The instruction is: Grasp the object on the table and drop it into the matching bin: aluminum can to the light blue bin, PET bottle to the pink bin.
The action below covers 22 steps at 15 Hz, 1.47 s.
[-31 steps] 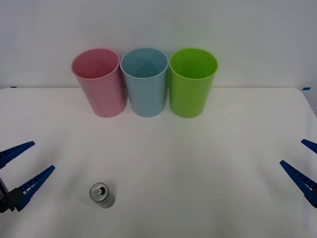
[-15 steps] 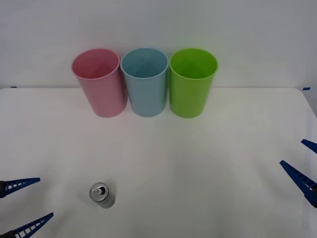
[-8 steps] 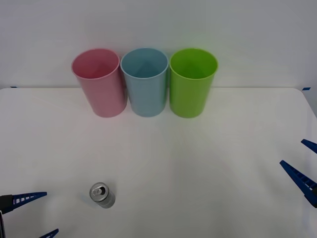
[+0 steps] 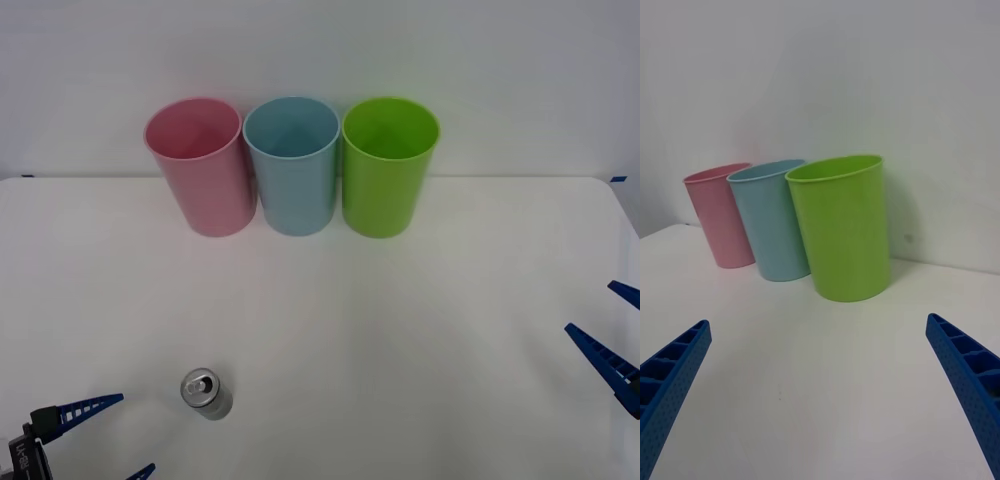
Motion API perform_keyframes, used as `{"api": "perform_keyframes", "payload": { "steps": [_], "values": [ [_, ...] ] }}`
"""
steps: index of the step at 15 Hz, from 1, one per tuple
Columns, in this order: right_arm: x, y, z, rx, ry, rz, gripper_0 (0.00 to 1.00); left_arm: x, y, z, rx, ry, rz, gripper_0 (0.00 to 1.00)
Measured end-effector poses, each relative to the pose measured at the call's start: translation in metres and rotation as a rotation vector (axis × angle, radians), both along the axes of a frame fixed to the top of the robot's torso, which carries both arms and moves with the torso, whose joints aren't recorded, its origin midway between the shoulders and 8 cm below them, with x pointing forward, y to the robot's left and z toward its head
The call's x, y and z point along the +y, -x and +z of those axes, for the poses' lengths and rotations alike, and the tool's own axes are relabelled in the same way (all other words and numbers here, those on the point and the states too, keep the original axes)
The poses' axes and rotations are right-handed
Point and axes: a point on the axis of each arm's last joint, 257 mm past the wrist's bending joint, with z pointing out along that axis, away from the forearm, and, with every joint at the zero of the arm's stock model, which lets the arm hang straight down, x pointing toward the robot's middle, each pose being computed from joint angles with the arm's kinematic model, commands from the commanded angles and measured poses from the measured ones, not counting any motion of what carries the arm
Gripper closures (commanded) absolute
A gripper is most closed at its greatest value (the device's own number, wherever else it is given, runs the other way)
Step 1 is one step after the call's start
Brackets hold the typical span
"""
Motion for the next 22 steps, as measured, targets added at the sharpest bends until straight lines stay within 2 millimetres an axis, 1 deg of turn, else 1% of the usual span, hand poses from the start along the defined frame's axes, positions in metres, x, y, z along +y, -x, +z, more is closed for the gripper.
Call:
{"api": "perform_keyframes", "payload": {
  "steps": [3, 9, 15, 22],
  "values": [
    [0.000, 0.000, 0.000, 0.000, 0.000, 0.000, 0.00, -0.008, -0.003, -0.007, -0.008, -0.013, 0.005, 0.00],
    [0.000, 0.000, 0.000, 0.000, 0.000, 0.000, 0.00, -0.014, -0.018, -0.022, 0.004, -0.038, 0.050, 0.00],
    [0.000, 0.000, 0.000, 0.000, 0.000, 0.000, 0.00, -0.033, -0.034, -0.027, 0.006, -0.010, 0.077, 0.00],
    [0.000, 0.000, 0.000, 0.000, 0.000, 0.000, 0.00, -0.054, -0.050, -0.034, 0.006, -0.040, 0.046, 0.00]
  ]
}}
